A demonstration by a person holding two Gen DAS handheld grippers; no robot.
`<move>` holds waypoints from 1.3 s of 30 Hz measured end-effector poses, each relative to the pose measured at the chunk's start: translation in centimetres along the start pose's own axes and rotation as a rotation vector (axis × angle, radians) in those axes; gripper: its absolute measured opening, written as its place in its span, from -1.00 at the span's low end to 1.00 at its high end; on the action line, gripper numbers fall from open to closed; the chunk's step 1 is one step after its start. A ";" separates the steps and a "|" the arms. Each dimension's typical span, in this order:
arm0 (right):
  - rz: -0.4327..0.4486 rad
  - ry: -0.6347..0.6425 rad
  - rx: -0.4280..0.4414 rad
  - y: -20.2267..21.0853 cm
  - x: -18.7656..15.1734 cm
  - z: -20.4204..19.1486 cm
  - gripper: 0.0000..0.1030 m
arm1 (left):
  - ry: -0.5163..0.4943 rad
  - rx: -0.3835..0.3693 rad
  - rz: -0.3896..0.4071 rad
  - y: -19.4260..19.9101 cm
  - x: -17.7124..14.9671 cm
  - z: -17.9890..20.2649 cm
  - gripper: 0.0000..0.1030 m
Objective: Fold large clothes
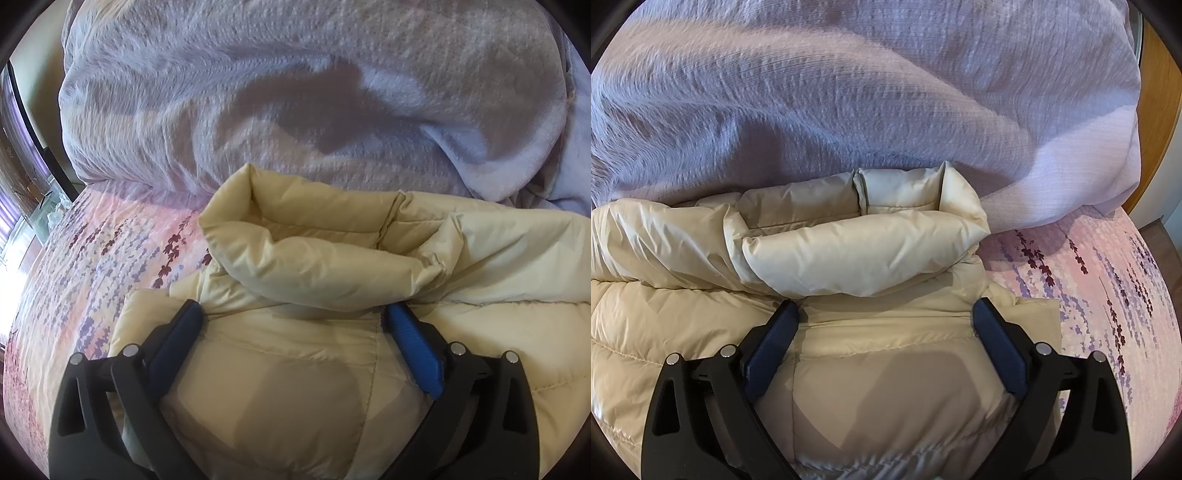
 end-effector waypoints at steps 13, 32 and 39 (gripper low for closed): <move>-0.146 -0.064 0.094 4.1 0.8 3.5 0.89 | 0.018 -0.031 -0.059 5.2 -0.4 -3.6 0.94; -0.456 -0.336 0.369 9.5 -14.4 11.4 0.71 | 0.175 -0.334 -0.313 8.9 -11.9 -10.5 0.77; -0.417 -0.393 0.363 10.4 -15.7 10.2 -0.31 | 0.332 -0.435 -0.363 8.0 -13.5 -10.2 -0.29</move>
Point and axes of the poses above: each gripper's, at about its wrist camera, not at the fingertips, and y roughly against the way its jaws point, z to its right, x to its top, the point moved 6 cm from there along -y, roughly the way its jaws point, and after that the axes turned 3 degrees about -z, right-handed, at the moved point
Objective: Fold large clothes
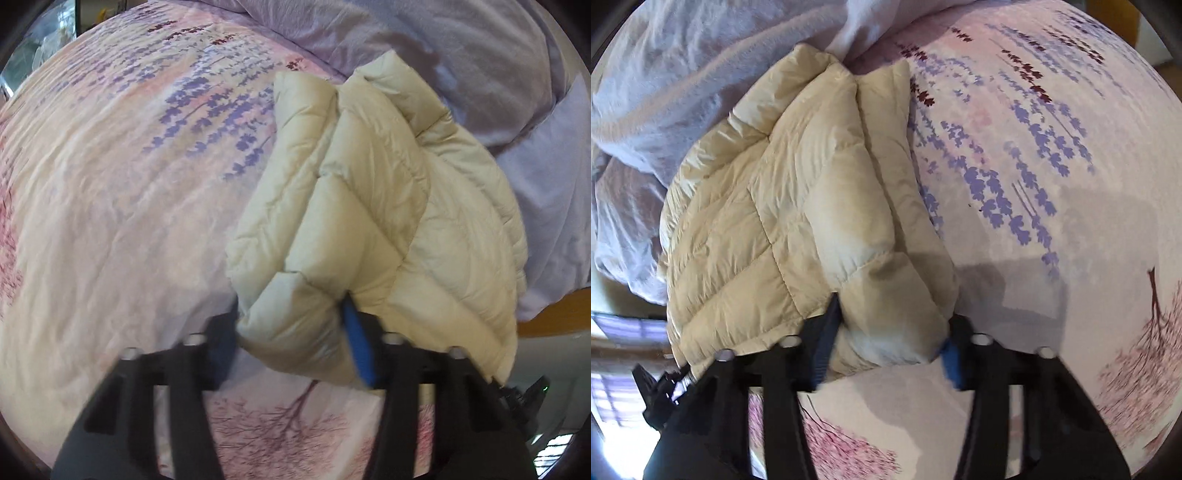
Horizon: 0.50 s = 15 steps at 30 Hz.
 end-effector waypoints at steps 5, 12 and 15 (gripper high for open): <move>0.061 -0.002 0.024 1.8 -0.3 -1.6 -0.65 | -0.020 0.019 0.049 1.2 0.0 1.2 -0.74; 0.086 0.068 0.072 5.6 -2.9 -1.7 -0.69 | -0.081 0.004 0.108 5.0 0.3 1.0 -0.81; 0.065 0.109 0.078 5.8 -4.5 -1.7 -0.69 | -0.105 0.017 0.117 6.9 -0.4 -0.1 -0.81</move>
Point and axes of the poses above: each gripper's, at about its wrist camera, not at the fingertips, and y roughly against the way its jaws point, z to its right, x to its top, the point moved 6 cm from there along -y, roughly the way its jaws point, and after that the axes turned 3 degrees about -z, right-handed, at the moved point
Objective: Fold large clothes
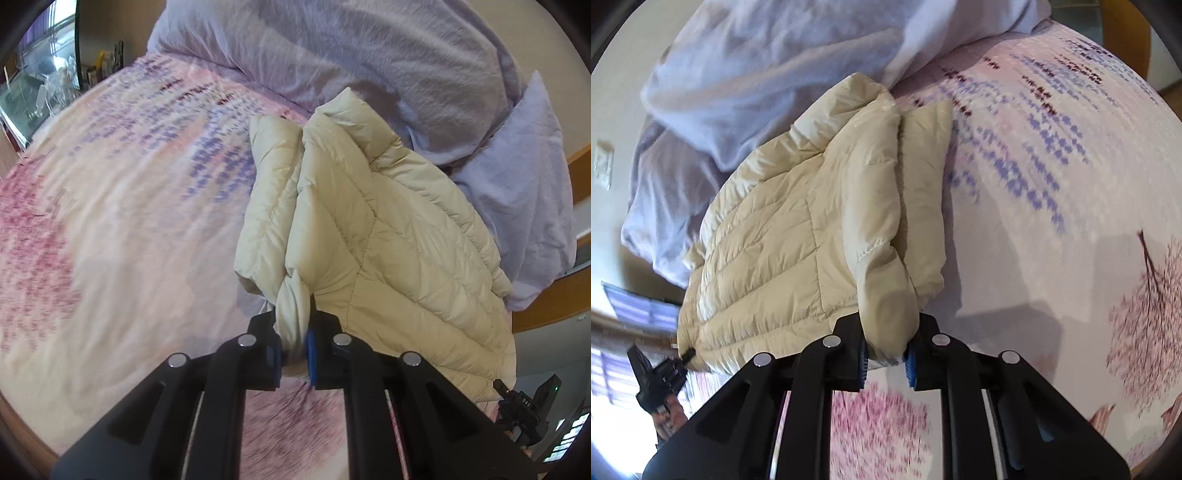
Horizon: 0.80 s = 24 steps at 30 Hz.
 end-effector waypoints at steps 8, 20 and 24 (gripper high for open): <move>-0.085 0.076 0.016 -1.4 -5.5 -2.8 -0.69 | 0.017 0.022 -0.018 3.5 -3.7 -5.6 -0.81; -0.170 0.105 0.013 -1.7 -10.7 -2.9 -0.67 | 0.050 0.060 -0.065 4.6 -7.3 -10.0 -0.77; -0.150 0.137 -0.091 -1.1 -10.3 -2.5 -0.07 | 0.050 0.082 -0.076 4.0 -7.5 -10.2 -0.64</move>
Point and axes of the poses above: each gripper's, at about its wrist camera, not at the fingertips, and y roughly against the way its jaws point, z to its right, x to its top, the point moved 6 cm from there along -y, roughly the way its jaws point, and after that the axes turned 3 degrees about -z, right-handed, at the moved point
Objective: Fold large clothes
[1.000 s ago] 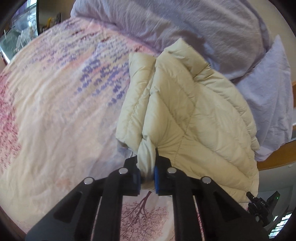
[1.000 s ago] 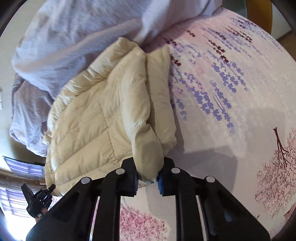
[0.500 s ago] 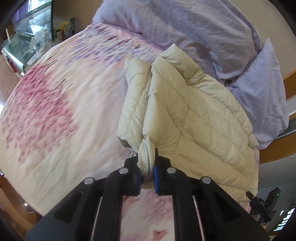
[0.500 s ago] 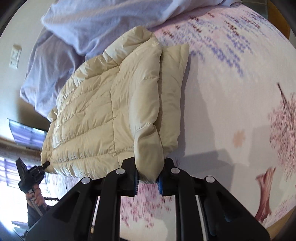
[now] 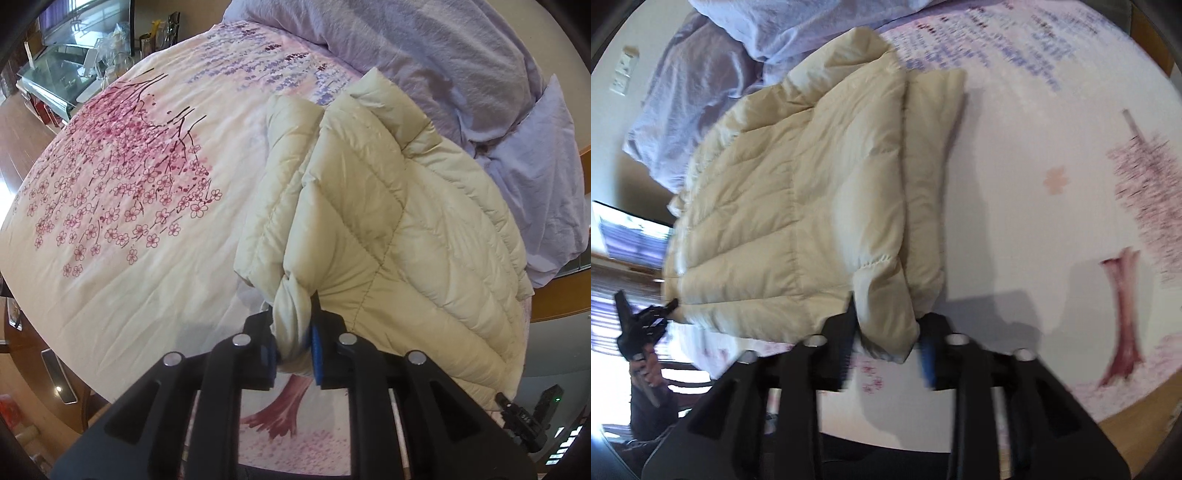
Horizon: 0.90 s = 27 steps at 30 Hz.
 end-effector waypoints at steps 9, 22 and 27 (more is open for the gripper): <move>0.212 0.058 -0.180 4.6 4.2 -1.2 0.31 | 0.050 0.087 -0.001 -0.2 0.5 -1.7 0.50; 0.251 0.339 -0.188 -0.7 5.2 -12.1 0.31 | 0.002 0.094 0.007 -0.2 2.6 -0.8 0.79; 0.245 0.347 -0.198 -1.9 4.6 -12.6 0.31 | -0.005 0.072 -0.008 -0.4 3.8 -0.6 0.90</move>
Point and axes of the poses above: each gripper's, at about its wrist camera, not at the fingertips, and y roughly against the way its jaws point, z to its right, x to its top, the point moved 6 cm from there along -y, roughly the way its jaws point, and after that the axes turned 3 degrees about -z, right-handed, at the moved point
